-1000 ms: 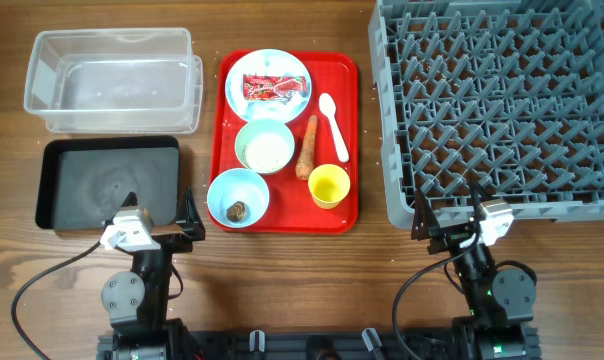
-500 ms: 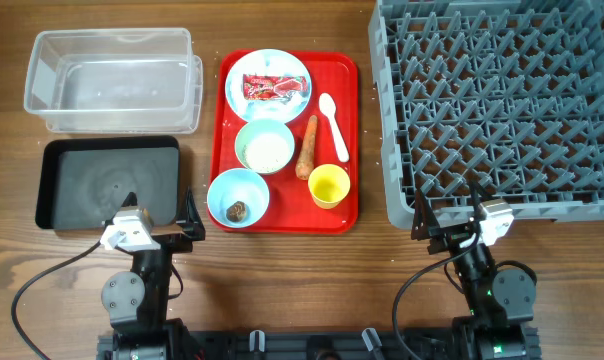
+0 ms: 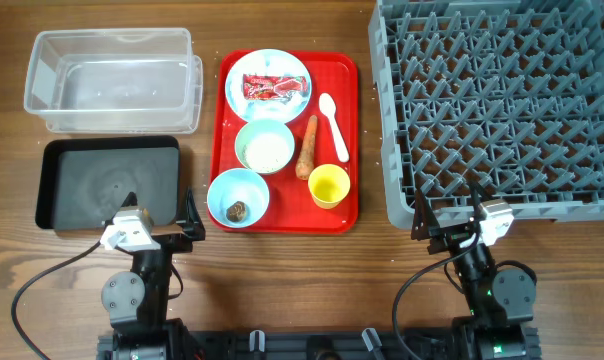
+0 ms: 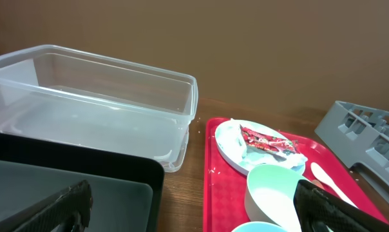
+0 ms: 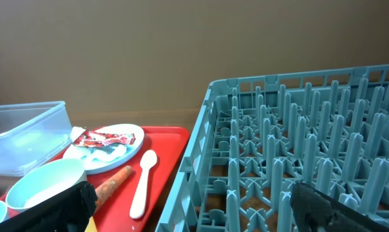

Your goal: Sort waste into correct bins and load items into the dishwasher rack

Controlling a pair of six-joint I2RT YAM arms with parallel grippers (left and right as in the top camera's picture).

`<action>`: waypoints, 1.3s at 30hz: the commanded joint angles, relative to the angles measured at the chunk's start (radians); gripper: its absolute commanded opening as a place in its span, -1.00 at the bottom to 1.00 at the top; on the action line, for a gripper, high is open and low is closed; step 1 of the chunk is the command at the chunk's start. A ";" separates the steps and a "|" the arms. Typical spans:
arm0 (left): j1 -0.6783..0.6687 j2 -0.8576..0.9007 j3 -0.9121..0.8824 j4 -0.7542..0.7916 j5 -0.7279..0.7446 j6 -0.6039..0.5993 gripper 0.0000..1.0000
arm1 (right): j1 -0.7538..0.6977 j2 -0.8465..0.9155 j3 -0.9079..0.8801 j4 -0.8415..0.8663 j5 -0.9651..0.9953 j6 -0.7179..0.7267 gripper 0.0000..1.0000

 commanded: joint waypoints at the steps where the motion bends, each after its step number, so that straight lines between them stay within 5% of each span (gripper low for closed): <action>1: 0.003 -0.005 -0.005 -0.003 0.005 -0.009 1.00 | -0.004 -0.006 -0.001 0.003 0.010 0.014 0.99; 22: 0.003 0.035 0.073 -0.005 0.005 -0.009 1.00 | -0.004 0.091 0.094 0.008 -0.021 -0.042 0.99; 31: 0.003 0.288 0.223 -0.043 0.005 -0.009 1.00 | -0.004 0.338 0.270 0.029 -0.093 -0.101 0.99; 39: 0.003 0.577 0.544 -0.291 0.005 -0.009 1.00 | -0.004 0.662 0.570 -0.109 -0.249 -0.101 0.99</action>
